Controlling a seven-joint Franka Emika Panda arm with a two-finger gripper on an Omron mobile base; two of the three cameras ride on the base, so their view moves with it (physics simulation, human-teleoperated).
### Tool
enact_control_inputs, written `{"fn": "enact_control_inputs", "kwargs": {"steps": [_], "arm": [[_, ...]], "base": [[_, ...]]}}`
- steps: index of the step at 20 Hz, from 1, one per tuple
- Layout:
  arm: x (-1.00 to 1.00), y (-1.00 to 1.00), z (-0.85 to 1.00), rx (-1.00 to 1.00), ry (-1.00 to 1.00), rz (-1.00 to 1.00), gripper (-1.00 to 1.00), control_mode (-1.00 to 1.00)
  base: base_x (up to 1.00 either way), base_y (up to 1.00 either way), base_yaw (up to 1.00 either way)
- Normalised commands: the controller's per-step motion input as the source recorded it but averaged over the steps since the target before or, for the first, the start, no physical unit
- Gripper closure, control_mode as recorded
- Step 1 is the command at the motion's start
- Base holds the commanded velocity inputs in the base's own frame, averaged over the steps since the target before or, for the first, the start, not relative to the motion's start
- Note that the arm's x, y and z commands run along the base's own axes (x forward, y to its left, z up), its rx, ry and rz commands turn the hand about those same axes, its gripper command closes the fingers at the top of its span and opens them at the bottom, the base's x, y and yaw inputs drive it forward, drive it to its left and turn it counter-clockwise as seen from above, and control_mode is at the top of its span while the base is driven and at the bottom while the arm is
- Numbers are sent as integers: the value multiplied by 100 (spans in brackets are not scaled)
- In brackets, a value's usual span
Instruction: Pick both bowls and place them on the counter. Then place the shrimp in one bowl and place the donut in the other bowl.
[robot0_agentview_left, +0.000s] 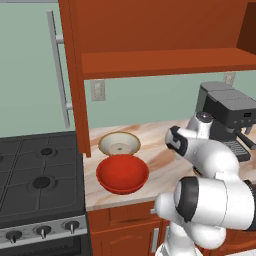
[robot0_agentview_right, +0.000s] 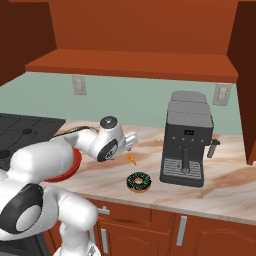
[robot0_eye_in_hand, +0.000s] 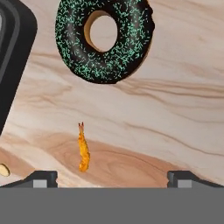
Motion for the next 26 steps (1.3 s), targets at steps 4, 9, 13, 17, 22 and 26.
{"fn": "enact_control_inputs", "kwargs": {"steps": [4, 9, 13, 17, 22, 26], "arm": [[18, -5, -17, 6, 5, 0, -100, -100], [15, -8, -22, 3, 5, 0, -100, -100], [24, -1, -14, 0, 11, -1, -100, -100], [13, 0, -19, 0, 3, 0, -100, -100], [18, 0, -20, 0, 0, -1, -100, -100], [17, -5, -21, 0, 1, -1, -100, -100]], "base": [[0, 0, 0], [0, 0, 0], [0, 0, 0], [0, 0, 0], [0, 0, 0], [0, 0, 0]]}}
